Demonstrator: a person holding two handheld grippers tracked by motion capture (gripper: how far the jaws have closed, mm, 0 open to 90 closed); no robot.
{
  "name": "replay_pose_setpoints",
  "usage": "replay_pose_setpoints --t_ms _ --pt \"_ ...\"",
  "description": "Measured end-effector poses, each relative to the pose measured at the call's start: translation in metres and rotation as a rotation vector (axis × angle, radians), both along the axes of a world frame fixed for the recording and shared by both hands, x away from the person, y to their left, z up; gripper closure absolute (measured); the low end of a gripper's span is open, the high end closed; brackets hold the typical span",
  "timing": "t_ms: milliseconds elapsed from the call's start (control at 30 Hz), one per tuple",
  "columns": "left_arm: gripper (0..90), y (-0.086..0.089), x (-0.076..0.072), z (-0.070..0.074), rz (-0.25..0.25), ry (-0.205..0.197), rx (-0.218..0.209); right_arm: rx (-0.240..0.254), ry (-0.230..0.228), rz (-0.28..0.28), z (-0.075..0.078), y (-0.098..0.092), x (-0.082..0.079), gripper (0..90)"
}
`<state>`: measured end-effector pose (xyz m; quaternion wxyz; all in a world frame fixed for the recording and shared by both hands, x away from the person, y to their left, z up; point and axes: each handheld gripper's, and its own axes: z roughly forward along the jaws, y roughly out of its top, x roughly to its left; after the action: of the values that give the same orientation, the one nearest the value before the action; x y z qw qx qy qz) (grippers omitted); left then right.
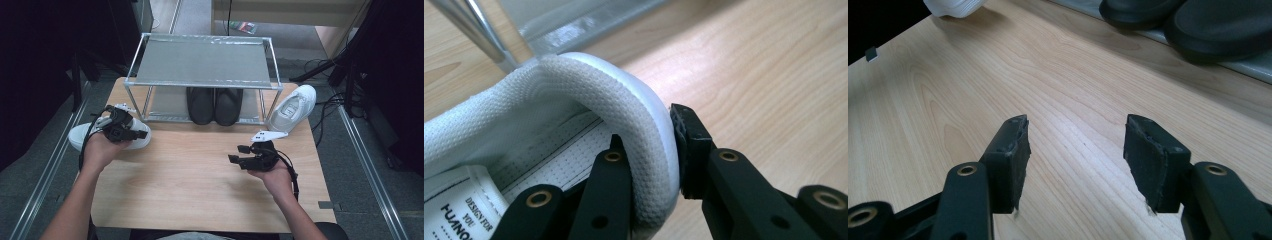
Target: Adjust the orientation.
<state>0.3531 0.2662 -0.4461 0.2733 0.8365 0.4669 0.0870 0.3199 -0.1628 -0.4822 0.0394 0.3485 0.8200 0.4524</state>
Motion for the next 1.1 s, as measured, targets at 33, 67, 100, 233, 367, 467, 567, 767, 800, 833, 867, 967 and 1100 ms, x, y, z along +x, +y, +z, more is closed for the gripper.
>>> replay_pose_setpoints --t_ms 33,67,100,233,367,467,567,767,800,833,867,967,1100 --pt "79.7 -0.003 -0.002 0.001 -0.003 -0.004 0.001 -0.001 0.000 0.005 0.000 0.001 0.001 45.0" --pt "79.7 -0.005 -0.005 0.003 -0.012 -0.001 -0.007 -0.001 0.003 0.006 0.000 0.003 0.001 45.0" --pt "79.8 -0.009 -0.007 0.005 -0.019 0.001 -0.021 -0.002 0.002 0.012 0.000 0.003 0.002 45.0" --pt "79.6 -0.025 -0.020 0.006 -0.035 0.007 -0.034 -0.002 0.000 0.017 0.001 0.006 0.005 45.0" --pt "79.3 -0.046 -0.031 0.009 -0.058 0.012 -0.008 0.000 0.000 0.020 0.002 0.007 0.007 45.0" --pt "79.4 -0.065 -0.039 0.009 -0.097 0.002 0.005 0.008 0.001 0.020 0.002 0.007 0.010 45.0" --pt "79.6 -0.080 -0.044 0.008 -0.130 -0.004 -0.016 0.013 0.012 0.021 0.001 0.009 0.011 45.0" --pt "79.5 -0.107 -0.047 0.009 -0.164 0.007 -0.016 0.016 0.014 0.029 0.001 0.011 0.012 45.0" --pt "79.5 -0.112 -0.047 0.009 -0.181 0.020 -0.010 0.015 0.014 0.028 0.001 0.010 0.013 45.0" --pt "79.4 -0.118 -0.049 0.008 -0.190 0.021 -0.009 0.010 0.014 0.023 0.001 0.010 0.013 45.0" --pt "79.5 -0.122 -0.049 0.007 -0.201 0.026 -0.018 0.000 0.020 0.015 0.001 0.009 0.013 45.0" --pt "79.4 -0.137 -0.051 0.005 -0.238 0.049 -0.060 -0.010 0.017 0.007 0.000 0.006 0.015 45.1" --pt "79.0 -0.158 -0.051 0.004 -0.255 0.039 -0.064 -0.009 0.012 -0.009 0.000 0.002 0.015 45.1"
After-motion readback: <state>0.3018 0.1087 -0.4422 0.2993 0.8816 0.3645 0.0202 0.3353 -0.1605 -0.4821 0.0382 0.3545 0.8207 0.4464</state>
